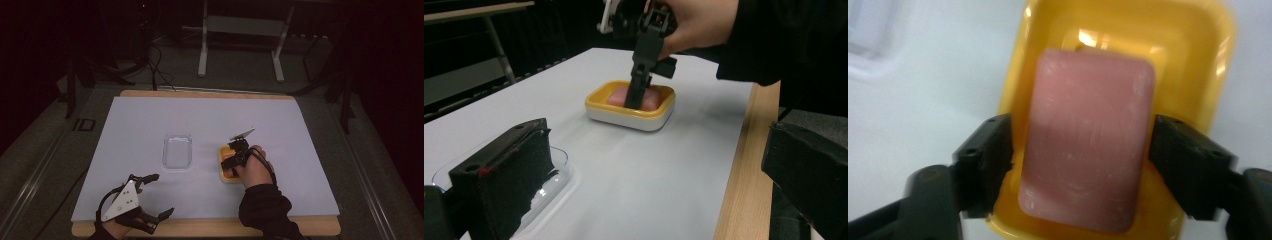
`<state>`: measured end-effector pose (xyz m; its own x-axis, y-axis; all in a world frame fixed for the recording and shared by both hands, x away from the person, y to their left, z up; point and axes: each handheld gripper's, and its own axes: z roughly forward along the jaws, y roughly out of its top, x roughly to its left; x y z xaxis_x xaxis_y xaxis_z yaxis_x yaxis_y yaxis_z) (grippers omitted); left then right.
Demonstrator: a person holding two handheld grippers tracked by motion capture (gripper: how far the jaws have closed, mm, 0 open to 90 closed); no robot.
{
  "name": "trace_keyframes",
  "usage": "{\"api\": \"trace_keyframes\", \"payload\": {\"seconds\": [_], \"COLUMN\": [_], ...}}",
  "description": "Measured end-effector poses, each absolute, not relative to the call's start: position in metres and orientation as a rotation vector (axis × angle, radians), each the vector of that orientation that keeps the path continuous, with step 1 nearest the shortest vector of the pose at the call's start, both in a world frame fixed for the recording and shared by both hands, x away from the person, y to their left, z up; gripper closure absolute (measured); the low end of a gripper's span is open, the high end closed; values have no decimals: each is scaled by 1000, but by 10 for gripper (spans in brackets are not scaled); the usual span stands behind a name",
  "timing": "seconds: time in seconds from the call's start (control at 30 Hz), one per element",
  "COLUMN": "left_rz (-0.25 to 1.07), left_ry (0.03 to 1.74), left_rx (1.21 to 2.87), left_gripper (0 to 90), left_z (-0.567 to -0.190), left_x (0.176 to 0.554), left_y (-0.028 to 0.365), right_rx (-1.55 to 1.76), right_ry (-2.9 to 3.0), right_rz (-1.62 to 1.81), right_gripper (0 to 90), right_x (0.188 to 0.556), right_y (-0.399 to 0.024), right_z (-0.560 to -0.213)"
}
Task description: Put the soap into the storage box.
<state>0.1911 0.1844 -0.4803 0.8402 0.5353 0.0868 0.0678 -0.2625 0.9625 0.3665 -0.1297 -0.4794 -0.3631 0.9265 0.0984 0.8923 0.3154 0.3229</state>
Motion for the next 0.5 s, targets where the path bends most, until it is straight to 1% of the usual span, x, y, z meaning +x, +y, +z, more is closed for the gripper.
{"api": "trace_keyframes", "payload": {"seconds": [0.27, 0.43, 0.5], "left_rz": [477, 476, 476], "left_ry": [460, 457, 460], "left_rx": [1800, 1802, 1802], "left_gripper": [6, 5, 6], "left_z": [-480, -481, -481], "left_x": [191, 191, 191], "left_y": [185, 184, 184], "right_rx": [1600, 1502, 1422], "right_ry": [2498, 2470, 2522], "right_rz": [508, 539, 601], "right_gripper": [277, 267, 240], "right_x": [363, 357, 354], "right_y": [-140, -153, -165], "right_z": [-457, -447, -442]}}
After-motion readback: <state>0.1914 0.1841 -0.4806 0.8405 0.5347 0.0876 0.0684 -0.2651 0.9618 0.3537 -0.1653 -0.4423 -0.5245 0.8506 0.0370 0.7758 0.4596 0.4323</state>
